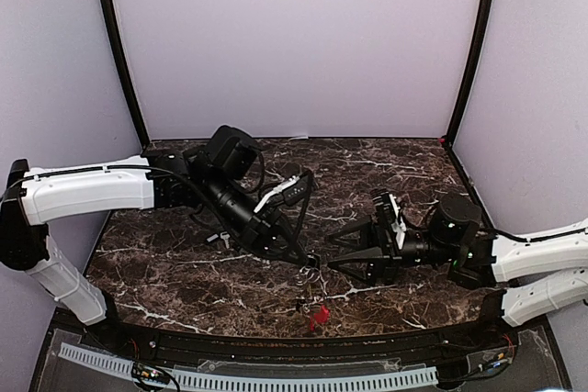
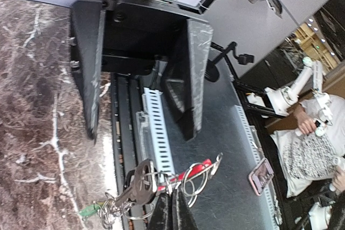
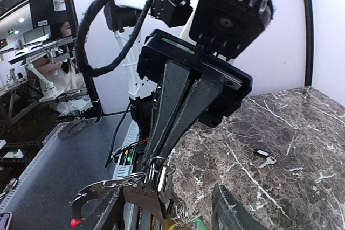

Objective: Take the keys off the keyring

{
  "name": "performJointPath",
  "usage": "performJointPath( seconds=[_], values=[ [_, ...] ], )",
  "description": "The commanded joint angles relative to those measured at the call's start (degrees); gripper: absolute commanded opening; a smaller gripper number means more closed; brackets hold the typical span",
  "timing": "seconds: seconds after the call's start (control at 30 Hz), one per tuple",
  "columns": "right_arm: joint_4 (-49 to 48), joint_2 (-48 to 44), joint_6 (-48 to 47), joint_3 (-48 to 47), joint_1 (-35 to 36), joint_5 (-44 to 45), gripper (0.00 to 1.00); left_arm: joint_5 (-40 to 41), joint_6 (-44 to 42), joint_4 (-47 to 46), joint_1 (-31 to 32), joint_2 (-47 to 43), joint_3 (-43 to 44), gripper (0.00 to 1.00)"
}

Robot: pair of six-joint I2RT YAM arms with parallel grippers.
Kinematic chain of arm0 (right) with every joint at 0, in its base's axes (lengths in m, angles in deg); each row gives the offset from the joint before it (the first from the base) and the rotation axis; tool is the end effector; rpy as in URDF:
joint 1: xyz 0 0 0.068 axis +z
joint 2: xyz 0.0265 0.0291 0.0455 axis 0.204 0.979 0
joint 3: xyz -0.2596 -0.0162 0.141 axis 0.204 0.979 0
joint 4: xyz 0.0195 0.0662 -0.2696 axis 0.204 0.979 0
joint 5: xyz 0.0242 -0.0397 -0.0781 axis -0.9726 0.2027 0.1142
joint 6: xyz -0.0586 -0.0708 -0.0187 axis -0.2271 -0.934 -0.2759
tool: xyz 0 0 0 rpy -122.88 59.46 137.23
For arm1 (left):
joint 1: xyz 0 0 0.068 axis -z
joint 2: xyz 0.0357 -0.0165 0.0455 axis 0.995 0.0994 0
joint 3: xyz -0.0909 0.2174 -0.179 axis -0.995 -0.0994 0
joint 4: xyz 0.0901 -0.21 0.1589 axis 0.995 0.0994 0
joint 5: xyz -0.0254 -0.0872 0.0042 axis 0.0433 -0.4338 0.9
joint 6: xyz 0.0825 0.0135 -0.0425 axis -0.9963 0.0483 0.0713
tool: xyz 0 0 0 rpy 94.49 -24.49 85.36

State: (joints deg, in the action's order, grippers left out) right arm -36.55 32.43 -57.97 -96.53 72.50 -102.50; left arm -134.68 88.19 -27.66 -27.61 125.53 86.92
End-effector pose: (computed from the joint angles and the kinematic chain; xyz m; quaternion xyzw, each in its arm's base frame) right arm 0.1000 0.2612 0.2649 -0.4349 0.5287 0.5582 0.4688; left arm 0.1479 -0.3499 0.3151 0.5616 0.6002 -0.5459 0.1619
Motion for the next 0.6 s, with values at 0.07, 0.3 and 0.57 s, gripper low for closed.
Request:
performJointPath(
  seconds=[0.07, 0.3, 0.57],
  values=[
    [0.10, 1.57, -5.89, -3.34, -0.26, -8.66, 0.45, -7.29, -1.37, 3.58, 1.67, 2.33, 3.29, 0.00],
    [3.54, 4.72, -8.22, -7.66, -0.32, -15.25, 0.28, -7.89, -1.64, 3.95, 2.55, 3.31, 3.87, 0.00],
    [2.63, 6.19, -7.00, -7.69, -0.28, -17.81, 0.23, -8.12, -1.90, 3.80, 2.55, 3.67, 3.65, 0.00]
  ],
)
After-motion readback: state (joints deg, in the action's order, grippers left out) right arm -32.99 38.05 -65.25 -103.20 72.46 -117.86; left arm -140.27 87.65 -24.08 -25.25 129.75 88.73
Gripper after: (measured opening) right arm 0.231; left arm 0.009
